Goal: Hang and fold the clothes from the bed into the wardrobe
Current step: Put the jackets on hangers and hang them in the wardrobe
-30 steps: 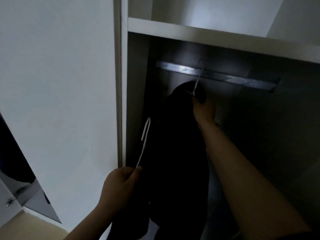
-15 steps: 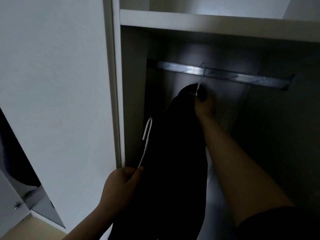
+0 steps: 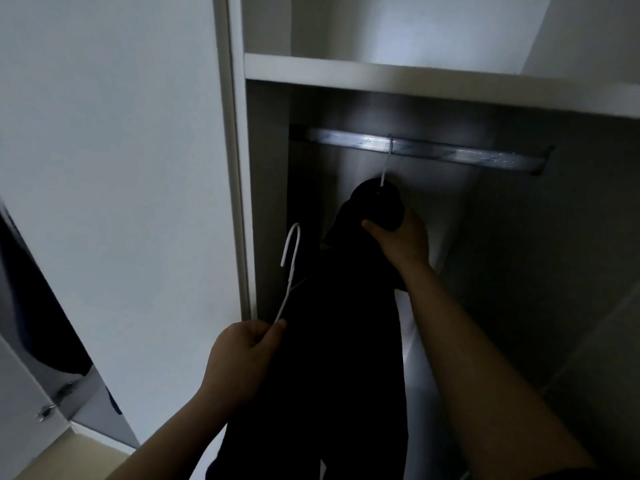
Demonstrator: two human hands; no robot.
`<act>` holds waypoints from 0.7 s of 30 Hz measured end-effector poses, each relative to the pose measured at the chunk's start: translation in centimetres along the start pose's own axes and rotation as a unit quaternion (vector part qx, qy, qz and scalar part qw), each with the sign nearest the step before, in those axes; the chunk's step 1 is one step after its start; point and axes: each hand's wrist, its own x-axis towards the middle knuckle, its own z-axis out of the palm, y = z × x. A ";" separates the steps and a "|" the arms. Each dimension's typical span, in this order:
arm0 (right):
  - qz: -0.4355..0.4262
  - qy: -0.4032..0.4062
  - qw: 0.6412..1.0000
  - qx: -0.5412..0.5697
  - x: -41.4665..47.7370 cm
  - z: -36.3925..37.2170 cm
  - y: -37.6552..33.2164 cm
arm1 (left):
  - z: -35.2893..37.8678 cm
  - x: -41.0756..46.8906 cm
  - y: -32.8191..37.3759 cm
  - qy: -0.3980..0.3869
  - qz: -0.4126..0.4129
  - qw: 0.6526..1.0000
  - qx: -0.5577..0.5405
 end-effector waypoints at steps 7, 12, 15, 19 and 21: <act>0.030 -0.030 0.999 -0.018 -7.0 -3.7 -2.2 | -2.5 -1.3 3.0 -0.038 0.013 0.999 -0.009; 0.069 -0.052 0.996 0.021 -15.0 -6.7 -5.1 | -4.8 -5.1 4.8 -0.092 0.037 0.995 -0.016; 0.108 -0.065 0.992 0.025 -18.0 -7.9 -6.9 | -6.3 -6.1 5.8 -0.118 0.045 0.992 -0.026; 0.097 -0.088 0.991 -0.003 -21.7 -7.9 -7.6 | -8.1 -7.8 6.1 -0.150 0.054 0.987 -0.026; 0.080 -0.110 0.990 -0.035 -23.7 -7.7 -7.4 | -9.1 -9.0 5.9 -0.173 0.065 0.983 -0.013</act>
